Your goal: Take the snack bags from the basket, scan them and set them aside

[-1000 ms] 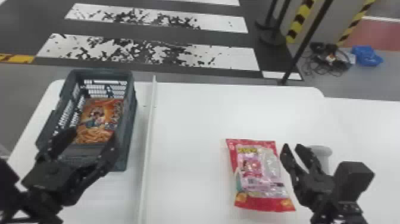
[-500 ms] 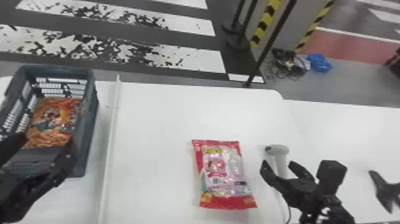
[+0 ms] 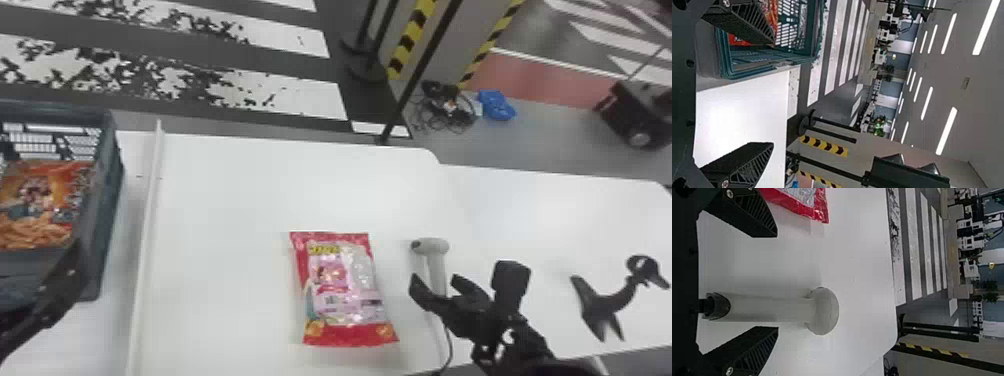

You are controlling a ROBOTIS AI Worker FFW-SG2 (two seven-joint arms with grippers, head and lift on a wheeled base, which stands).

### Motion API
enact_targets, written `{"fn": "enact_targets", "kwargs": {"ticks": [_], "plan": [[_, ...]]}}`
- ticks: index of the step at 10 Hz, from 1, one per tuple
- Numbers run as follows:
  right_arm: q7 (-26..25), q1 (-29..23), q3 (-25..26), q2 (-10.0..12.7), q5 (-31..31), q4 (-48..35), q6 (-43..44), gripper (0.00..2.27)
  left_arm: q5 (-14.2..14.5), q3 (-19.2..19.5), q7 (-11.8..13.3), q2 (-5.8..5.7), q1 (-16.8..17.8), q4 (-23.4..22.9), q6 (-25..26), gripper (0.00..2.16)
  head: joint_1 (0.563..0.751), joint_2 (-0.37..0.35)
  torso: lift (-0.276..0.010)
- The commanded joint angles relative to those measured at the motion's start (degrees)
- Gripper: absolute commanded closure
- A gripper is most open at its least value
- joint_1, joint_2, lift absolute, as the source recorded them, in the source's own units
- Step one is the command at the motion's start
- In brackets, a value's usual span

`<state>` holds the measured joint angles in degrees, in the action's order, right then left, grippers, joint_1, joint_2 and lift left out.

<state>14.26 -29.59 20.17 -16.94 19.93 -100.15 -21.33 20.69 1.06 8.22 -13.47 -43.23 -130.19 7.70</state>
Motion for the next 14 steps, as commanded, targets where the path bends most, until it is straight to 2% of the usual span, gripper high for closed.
{"fn": "enact_targets", "kwargs": {"ticks": [1,3,5,6,7,8,9,11,12,14], "plan": [[0.3,2.4,-0.2,-1.6,-0.5,3.5,0.1,0.08,-0.7,-0.6,0.0,0.20,-1.1,-0.2,0.0,0.07,0.695,-0.350,-0.075],[1.7,5.9,-1.5,-4.2,-1.7,8.6,0.5,0.09,-2.1,-1.4,0.0,0.38,-2.3,-0.6,-0.5,0.07,0.695,-0.350,-0.075],[4.8,8.8,-1.4,-5.4,-1.3,12.8,-0.2,0.09,-3.6,-2.6,-0.1,0.38,-3.0,-0.7,-1.1,0.07,0.695,-0.350,-0.075],[5.7,9.1,-1.4,-5.8,-1.7,12.8,-1.3,0.40,-3.6,-2.7,-0.2,0.55,-3.1,-0.9,-1.9,0.07,0.695,-0.350,-0.075],[5.5,9.6,-1.5,-5.9,-1.8,12.7,-4.3,1.49,-3.7,-2.8,-0.3,0.64,-3.1,-1.6,-1.9,0.07,0.695,-0.350,-0.075],[5.2,9.6,-1.5,-5.8,-1.6,12.3,-6.0,2.02,-4.2,-3.0,-0.4,0.64,-3.2,-1.9,-1.9,0.07,0.695,-0.350,-0.075],[4.5,8.7,-1.2,-5.7,-1.6,10.9,-6.4,2.26,-4.7,-3.2,-0.5,0.64,-3.1,-1.6,-1.4,0.07,0.695,-0.350,-0.075],[2.4,5.6,0.1,-4.7,-0.9,5.2,-6.9,2.26,-5.0,-3.8,-0.7,0.64,-2.2,0.2,-1.4,0.07,0.695,-0.350,-0.075],[1.4,3.6,1.3,-3.5,-0.4,0.7,-9.7,2.26,-4.9,-4.1,-0.7,0.55,-1.8,0.6,-1.6,0.07,0.695,-0.350,-0.075],[-1.7,-2.1,2.9,0.6,-0.4,-10.9,-14.1,2.26,-4.7,-4.4,-0.7,0.03,-1.1,0.8,-1.6,0.07,0.695,-0.350,-0.075]]}}
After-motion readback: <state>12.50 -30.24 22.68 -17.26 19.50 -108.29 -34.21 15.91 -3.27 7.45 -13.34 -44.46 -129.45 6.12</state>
